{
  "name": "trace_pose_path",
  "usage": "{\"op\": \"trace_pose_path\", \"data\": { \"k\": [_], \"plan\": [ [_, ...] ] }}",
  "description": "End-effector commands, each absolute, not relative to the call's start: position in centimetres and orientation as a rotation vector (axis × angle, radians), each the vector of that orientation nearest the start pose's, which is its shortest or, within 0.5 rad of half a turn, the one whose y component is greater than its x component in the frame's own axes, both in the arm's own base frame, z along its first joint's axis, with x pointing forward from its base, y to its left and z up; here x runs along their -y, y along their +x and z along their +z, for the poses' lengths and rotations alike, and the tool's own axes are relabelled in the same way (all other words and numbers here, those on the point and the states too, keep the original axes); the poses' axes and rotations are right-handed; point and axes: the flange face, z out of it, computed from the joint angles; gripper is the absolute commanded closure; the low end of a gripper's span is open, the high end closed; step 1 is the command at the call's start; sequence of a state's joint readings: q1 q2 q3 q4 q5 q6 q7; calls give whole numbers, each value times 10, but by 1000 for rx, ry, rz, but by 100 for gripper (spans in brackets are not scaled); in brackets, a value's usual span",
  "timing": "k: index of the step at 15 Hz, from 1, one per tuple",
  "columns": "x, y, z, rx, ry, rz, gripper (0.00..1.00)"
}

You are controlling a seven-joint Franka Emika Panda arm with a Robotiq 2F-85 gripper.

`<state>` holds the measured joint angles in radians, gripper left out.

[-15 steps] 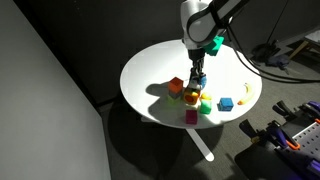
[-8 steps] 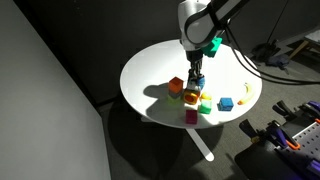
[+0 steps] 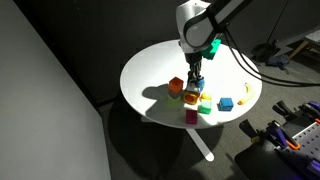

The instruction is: Pick up the block with the number four on it and put it on the block with the number six on it

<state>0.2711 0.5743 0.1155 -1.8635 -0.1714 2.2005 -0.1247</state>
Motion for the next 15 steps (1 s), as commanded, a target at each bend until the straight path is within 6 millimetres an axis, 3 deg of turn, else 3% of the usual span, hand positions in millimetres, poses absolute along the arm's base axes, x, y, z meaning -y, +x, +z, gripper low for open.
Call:
{"op": "trace_pose_path", "data": {
  "k": [1, 6, 7, 15],
  "plan": [
    [-223, 570, 189, 975, -3093, 341, 92],
    [-223, 569, 183, 982, -3086, 350, 91],
    [-222, 569, 183, 981, -3086, 350, 62],
    [-219, 568, 182, 973, -3081, 359, 1]
  ]
}}
